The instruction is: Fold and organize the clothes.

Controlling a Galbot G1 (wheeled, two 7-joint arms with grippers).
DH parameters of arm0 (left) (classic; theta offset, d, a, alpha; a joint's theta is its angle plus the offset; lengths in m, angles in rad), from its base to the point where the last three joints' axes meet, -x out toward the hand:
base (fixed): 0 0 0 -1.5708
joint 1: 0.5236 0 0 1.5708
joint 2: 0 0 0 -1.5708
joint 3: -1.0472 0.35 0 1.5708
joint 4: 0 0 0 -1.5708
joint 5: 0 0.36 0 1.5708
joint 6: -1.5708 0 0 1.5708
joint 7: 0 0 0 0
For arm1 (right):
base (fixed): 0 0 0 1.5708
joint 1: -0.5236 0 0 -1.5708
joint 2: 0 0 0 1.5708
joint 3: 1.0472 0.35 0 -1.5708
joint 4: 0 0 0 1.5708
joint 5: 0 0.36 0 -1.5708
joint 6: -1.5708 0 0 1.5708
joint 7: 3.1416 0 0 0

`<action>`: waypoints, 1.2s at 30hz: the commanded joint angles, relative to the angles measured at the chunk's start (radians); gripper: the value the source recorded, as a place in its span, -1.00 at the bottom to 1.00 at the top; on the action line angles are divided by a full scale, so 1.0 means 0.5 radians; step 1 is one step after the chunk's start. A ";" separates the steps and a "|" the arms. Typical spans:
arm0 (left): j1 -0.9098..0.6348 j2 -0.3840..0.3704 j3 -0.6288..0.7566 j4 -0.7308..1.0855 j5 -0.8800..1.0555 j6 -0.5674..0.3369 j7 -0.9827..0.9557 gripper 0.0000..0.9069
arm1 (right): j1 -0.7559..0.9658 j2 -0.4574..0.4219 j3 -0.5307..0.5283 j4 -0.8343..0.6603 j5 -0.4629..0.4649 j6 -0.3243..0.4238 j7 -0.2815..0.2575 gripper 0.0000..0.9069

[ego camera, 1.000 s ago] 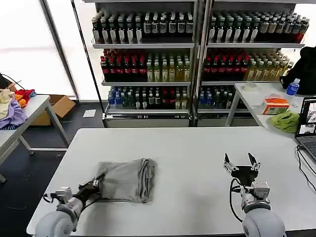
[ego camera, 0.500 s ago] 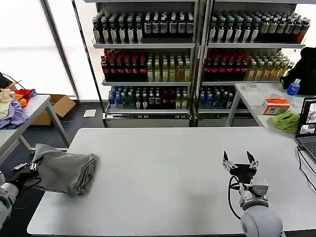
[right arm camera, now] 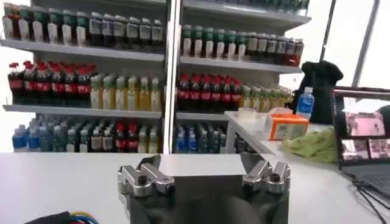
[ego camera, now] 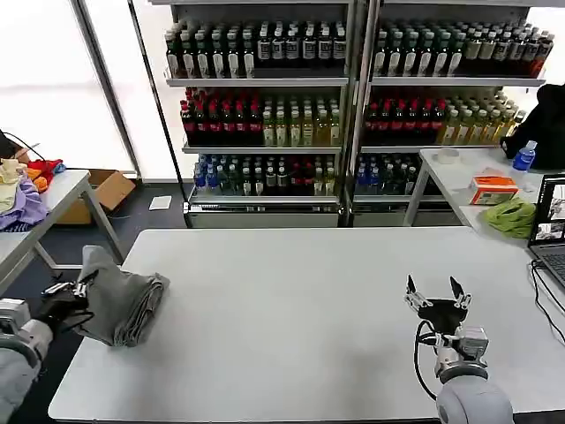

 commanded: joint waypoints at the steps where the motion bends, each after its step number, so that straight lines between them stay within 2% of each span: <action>1: -0.180 -0.180 0.939 -0.612 0.143 0.128 -0.394 -1.00 | -0.022 0.029 0.026 0.011 -0.028 -0.014 0.011 1.00; 4: -0.346 -0.236 1.327 -0.696 0.207 0.163 -0.498 -1.00 | -0.047 0.046 0.039 0.023 -0.046 -0.018 0.018 1.00; 6: -0.417 -0.275 1.464 -0.695 0.242 0.154 -0.521 -1.00 | -0.077 0.061 0.047 0.040 -0.055 -0.026 0.018 1.00; 10: -0.669 -0.484 1.724 -0.497 0.327 0.142 -0.580 -1.00 | -0.131 0.076 0.058 0.073 -0.086 -0.039 0.018 1.00; 14: -0.783 -0.577 1.773 -0.280 0.361 0.121 -0.570 -1.00 | -0.152 0.076 0.063 0.108 -0.087 -0.068 0.025 1.00; 21: -0.807 -0.540 1.725 -0.144 0.361 0.104 -0.505 -1.00 | -0.150 0.087 0.033 0.096 -0.107 -0.064 0.019 1.00; 22: -0.808 -0.551 1.720 -0.147 0.351 0.106 -0.498 -0.87 | -0.143 0.088 0.023 0.088 -0.109 -0.063 0.020 1.00; 23: -0.807 -0.558 1.718 -0.149 0.338 0.101 -0.483 0.84 | -0.139 0.090 0.018 0.084 -0.111 -0.063 0.020 1.00; 24: -0.808 -0.578 1.720 -0.148 0.285 0.064 -0.460 1.00 | -0.128 0.090 0.002 0.074 -0.113 -0.064 0.021 1.00; 33: -0.853 -0.690 1.683 -0.190 0.007 -0.241 -0.270 1.00 | -0.030 0.079 -0.107 0.002 -0.071 -0.079 0.001 1.00; 36: -0.816 -0.704 1.629 -0.246 -0.056 -0.271 -0.347 1.00 | 0.013 0.076 -0.173 -0.032 -0.013 -0.097 0.019 1.00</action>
